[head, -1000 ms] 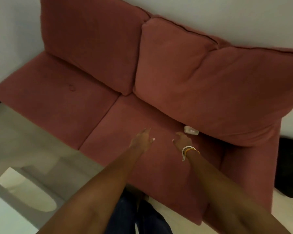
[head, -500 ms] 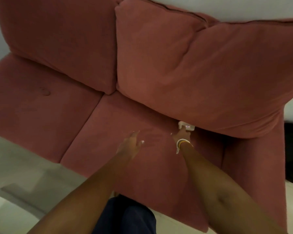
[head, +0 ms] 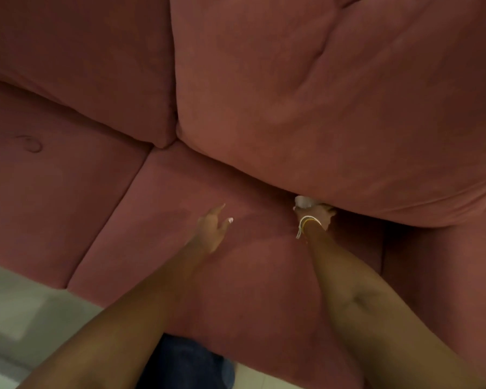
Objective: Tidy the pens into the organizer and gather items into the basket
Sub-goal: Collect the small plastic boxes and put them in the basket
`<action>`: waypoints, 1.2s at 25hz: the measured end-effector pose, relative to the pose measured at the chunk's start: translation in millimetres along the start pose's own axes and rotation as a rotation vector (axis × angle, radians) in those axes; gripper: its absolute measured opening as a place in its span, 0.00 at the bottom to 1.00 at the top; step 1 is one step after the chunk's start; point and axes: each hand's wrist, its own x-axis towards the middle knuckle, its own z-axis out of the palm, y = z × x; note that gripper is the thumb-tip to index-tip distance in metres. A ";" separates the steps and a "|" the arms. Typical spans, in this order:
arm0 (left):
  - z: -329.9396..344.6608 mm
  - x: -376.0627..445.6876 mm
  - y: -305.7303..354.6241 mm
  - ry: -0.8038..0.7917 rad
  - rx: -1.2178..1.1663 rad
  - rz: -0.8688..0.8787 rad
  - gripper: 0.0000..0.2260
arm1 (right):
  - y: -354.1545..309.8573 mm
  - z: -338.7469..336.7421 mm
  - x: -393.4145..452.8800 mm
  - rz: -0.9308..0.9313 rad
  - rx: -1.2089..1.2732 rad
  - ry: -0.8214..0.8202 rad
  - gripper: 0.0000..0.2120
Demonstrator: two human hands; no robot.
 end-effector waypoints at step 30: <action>-456.1 -283.9 -260.9 0.704 -1.436 -0.547 0.12 | -386.9 164.1 -626.9 -0.618 -0.066 -1.334 0.24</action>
